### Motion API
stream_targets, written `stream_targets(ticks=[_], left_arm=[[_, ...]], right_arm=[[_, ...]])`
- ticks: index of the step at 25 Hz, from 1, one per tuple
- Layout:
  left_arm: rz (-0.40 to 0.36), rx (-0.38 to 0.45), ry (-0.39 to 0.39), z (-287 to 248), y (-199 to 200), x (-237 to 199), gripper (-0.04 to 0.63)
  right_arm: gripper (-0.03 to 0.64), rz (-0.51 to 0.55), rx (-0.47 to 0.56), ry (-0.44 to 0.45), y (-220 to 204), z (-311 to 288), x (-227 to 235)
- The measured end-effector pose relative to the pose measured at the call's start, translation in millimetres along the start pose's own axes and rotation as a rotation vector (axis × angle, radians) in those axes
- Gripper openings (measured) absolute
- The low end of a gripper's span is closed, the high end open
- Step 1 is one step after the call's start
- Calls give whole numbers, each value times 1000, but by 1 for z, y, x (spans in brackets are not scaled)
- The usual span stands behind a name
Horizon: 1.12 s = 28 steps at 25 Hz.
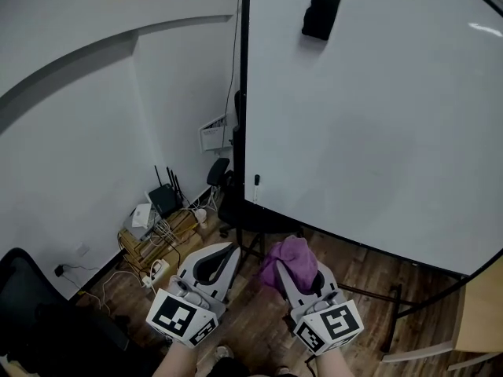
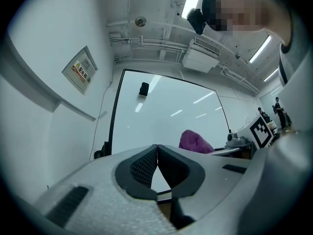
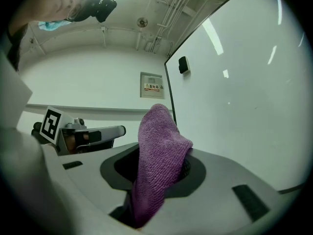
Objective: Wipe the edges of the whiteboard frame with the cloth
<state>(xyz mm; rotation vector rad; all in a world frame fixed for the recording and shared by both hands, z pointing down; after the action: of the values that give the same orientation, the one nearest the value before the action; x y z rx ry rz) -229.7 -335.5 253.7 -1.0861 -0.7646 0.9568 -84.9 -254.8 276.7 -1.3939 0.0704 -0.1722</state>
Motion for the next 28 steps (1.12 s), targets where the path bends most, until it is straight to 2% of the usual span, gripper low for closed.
stream_targets(ticks=[7, 14, 20, 28], left_arm=[[18, 12, -116, -17, -4, -39, 17], [40, 16, -210, -28, -9, -58, 17], [68, 6, -232, -29, -20, -68, 17], [87, -20, -210, -39, -42, -91, 17]], right_arm=[[115, 26, 17, -110, -4, -27, -7], [115, 45, 20, -221, -8, -33, -11], [115, 48, -9, -260, -17, -38, -13], [115, 33, -56, -262, -38, -61, 1]])
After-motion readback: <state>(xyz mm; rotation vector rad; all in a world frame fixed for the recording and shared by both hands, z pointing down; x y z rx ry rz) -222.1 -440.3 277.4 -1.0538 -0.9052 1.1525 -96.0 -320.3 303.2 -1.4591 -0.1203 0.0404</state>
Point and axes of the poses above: the fingertips, and each gripper's own axes: z backward along the fingers, x to its right, y out of its top, the point moved 6 cm from there along z, backward along the fingers, and after that the axes turned 6 degrees about x, right-handed, at the moved point
